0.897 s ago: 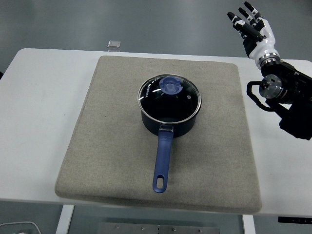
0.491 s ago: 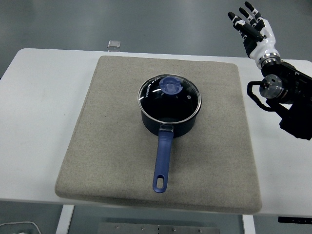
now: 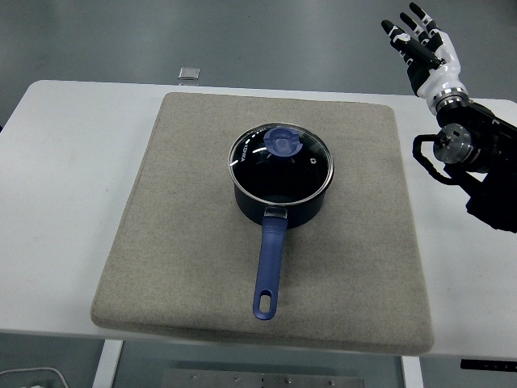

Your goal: Lift the pot lid and place it to the right of the pot.

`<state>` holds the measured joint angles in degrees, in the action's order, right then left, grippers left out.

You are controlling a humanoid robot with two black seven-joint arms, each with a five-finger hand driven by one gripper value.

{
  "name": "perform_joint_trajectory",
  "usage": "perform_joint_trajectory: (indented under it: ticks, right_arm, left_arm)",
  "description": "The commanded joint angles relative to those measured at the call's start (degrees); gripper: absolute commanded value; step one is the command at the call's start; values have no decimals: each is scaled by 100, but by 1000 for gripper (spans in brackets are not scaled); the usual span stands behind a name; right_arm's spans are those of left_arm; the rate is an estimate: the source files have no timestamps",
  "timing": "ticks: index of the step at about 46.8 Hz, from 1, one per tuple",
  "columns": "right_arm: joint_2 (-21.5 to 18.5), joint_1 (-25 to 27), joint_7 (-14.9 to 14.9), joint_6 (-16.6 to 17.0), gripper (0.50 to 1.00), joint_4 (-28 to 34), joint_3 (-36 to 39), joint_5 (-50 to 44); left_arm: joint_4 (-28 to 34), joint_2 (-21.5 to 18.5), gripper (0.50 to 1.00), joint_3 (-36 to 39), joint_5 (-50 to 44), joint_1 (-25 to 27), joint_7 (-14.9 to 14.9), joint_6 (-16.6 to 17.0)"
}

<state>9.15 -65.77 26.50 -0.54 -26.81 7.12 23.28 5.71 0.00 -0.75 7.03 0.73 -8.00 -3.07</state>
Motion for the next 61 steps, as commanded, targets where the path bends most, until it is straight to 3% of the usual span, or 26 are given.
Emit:
perform_joint_trajectory:
  ticks: [1, 44, 61]
  right_arm:
    - [-10, 2, 4, -7, 905, 1, 0, 1]
    - [148, 213, 4, 28, 905, 133, -79, -69]
    - [271, 117, -4, 54, 903, 326, -79, -1089]
  left_arm:
    - [0, 0, 1000, -5, 0, -3, 0, 0]
    - [0, 0, 1000, 4, 0, -3, 0, 0]
    - [0, 0, 1000, 4, 0, -3, 0, 0]
